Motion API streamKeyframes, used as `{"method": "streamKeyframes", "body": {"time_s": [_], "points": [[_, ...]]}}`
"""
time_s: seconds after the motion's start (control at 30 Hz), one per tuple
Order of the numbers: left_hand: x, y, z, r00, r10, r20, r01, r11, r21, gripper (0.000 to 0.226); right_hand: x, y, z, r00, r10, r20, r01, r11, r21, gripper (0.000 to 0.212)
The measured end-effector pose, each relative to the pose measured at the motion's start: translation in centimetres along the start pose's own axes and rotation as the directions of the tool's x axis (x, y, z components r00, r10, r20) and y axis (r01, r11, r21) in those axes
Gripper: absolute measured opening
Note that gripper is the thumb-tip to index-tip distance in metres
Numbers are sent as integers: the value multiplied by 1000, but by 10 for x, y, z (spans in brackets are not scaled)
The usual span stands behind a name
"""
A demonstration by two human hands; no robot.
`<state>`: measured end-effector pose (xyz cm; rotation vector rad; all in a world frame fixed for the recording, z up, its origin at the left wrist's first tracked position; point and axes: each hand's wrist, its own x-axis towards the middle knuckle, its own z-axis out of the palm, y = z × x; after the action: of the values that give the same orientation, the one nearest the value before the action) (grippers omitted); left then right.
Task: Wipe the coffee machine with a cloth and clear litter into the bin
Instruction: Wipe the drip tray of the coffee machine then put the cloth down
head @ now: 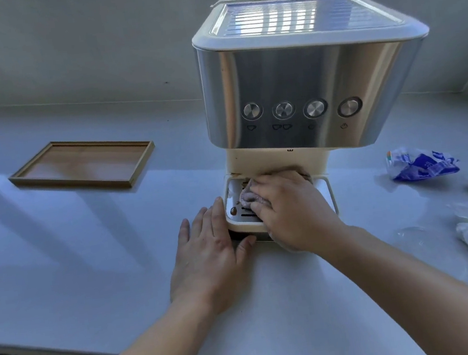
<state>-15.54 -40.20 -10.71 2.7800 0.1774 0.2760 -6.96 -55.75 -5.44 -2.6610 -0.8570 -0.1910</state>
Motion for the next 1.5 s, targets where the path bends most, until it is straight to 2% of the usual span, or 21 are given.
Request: {"method": "streamKeyframes", "body": {"time_s": [0.13, 0.2, 0.4, 0.47, 0.5, 0.57, 0.6, 0.67, 0.73, 0.8, 0.83, 1.03, 1.17, 1.3, 1.37, 1.43, 1.5], "points": [[1, 0, -1, 1000, 2, 3, -2, 1000, 3, 82, -16, 5, -6, 988, -144, 62, 143, 989, 28, 31], [1, 0, 0, 1000, 6, -5, -6, 1000, 14, 83, -28, 18, -12, 985, -173, 7, 173, 983, 60, 28], [1, -2, 1, 1000, 12, -21, -12, 1000, 3, 82, -12, 30, -21, 992, 53, -111, -48, 998, 45, 32], [0, -2, 0, 1000, 5, -21, -5, 1000, -13, 81, -6, 28, -24, 974, 121, -193, -87, 980, 179, 28], [0, -2, 1, 1000, 4, -20, -4, 1000, -17, 81, -5, 27, -25, 960, 170, -223, -96, 946, 310, 25], [0, -2, 0, 1000, 7, -14, -7, 1000, -13, 82, -4, 28, -27, 943, 241, -231, -84, 842, 533, 20], [0, -2, -1, 1000, 9, -10, -9, 1000, -10, 82, -6, 31, -26, 947, 228, -226, -67, 828, 557, 18], [0, -1, -2, 1000, 7, -2, -7, 1000, -9, 83, -15, 40, -24, 979, 142, -146, -44, 848, 528, 26], [1, 0, -2, 1000, 7, -1, -7, 1000, -11, 83, -28, 49, -26, 1000, 9, 2, -9, 870, 494, 49], [0, 0, -1, 1000, 10, -3, -10, 1000, -5, 83, -35, 58, -24, 987, -151, 60, 119, 924, 364, 62], [0, 0, -1, 1000, 14, 0, -14, 1000, -1, 83, -35, 59, -23, 983, -176, 57, 153, 946, 286, 62], [0, 0, -1, 1000, 9, 0, -9, 1000, -7, 81, -7, 34, -17, 997, -39, -64, 50, 983, 179, 35], [0, -1, -1, 1000, 7, -3, -7, 1000, 7, 81, 6, 21, -13, 997, 24, -68, -17, 994, 106, 23], [-1, -1, -1, 1000, 5, -8, -5, 1000, 0, 81, 21, 21, -25, 999, -8, 32, 5, 997, 80, 16], [-1, -1, -1, 1000, 8, -12, -8, 1000, -1, 80, 27, 24, -28, 998, 60, -4, -58, 982, 182, 15], [0, -1, -1, 1000, 9, -18, -9, 1000, -3, 80, 29, 22, -21, 981, 153, -117, -101, 925, 366, 12], [0, -1, 0, 1000, 9, -20, -9, 1000, -8, 80, 27, 13, -12, 960, 130, -247, -30, 928, 371, 16]]}}
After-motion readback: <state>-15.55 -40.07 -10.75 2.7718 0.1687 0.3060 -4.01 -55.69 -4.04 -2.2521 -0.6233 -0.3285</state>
